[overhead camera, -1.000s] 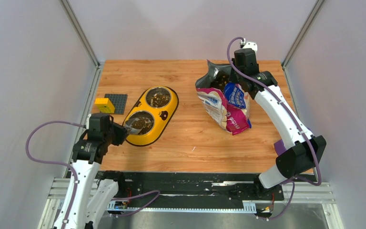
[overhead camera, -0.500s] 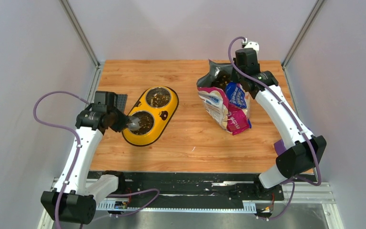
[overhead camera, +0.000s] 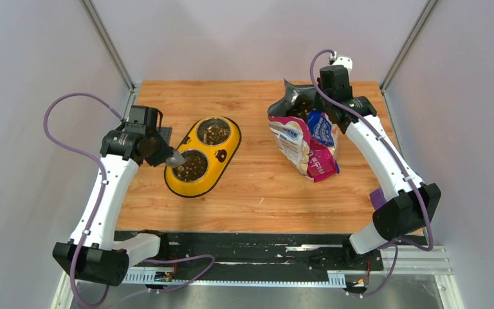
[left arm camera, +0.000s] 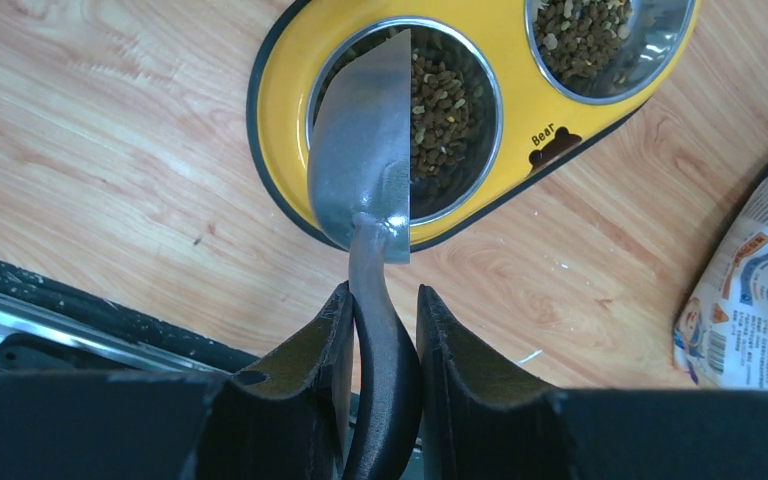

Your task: Serve the pet food

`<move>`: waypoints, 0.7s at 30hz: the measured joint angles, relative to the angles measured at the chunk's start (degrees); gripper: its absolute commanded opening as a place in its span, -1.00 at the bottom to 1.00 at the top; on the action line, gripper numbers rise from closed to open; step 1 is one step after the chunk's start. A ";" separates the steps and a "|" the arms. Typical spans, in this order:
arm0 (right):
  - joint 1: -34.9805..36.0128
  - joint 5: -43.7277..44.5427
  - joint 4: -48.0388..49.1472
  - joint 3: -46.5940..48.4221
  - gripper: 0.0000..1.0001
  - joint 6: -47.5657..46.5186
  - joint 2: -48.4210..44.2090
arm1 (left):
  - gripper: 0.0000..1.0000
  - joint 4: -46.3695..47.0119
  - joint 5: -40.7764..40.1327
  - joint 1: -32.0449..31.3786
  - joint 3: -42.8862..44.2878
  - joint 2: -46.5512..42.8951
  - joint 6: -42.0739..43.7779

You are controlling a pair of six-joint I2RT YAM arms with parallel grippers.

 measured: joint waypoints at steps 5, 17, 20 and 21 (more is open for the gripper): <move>-0.26 0.17 0.00 -0.11 -1.00 0.26 -0.28 | -1.00 -0.70 -1.29 -1.62 2.05 1.42 2.03; -1.31 -1.88 0.35 -0.83 -1.00 0.98 -0.83 | -1.00 15.04 3.52 -0.44 2.97 1.86 1.66; -1.70 -2.49 0.44 -0.98 -1.00 1.14 -1.11 | -1.00 20.98 6.27 0.68 1.95 2.93 0.83; -1.86 -2.71 0.42 -1.01 -1.00 1.18 -1.18 | -1.00 22.95 7.58 1.22 1.38 3.34 0.70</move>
